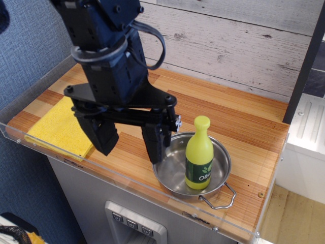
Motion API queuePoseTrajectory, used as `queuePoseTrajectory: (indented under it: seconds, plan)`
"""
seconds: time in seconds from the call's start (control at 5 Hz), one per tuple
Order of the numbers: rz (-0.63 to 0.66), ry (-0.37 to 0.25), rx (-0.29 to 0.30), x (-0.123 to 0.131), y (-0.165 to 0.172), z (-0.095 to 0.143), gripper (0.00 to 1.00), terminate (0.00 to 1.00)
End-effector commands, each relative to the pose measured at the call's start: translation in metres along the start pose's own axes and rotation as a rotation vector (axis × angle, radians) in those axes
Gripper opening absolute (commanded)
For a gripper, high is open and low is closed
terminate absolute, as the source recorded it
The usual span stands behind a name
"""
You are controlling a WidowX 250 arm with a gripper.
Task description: Move yellow cloth to middle of upper side of table.
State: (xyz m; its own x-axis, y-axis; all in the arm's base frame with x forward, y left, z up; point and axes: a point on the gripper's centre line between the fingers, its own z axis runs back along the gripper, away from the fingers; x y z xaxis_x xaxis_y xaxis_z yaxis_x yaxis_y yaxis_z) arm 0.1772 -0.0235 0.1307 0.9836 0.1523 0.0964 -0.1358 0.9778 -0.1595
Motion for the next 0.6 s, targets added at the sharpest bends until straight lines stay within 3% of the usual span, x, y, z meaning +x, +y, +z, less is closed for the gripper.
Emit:
queuePoseTrajectory:
  seconds: [0.0, 0.2, 0.4]
  plan:
    - [0.000, 0.000, 0.000, 0.000, 0.000, 0.000, 1.00, 0.00]
    - [0.018, -0.012, 0.082, 0.006, 0.026, 0.001, 1.00, 0.00]
    - [0.125, -0.022, 0.076, 0.020, 0.069, 0.001, 1.00, 0.00]
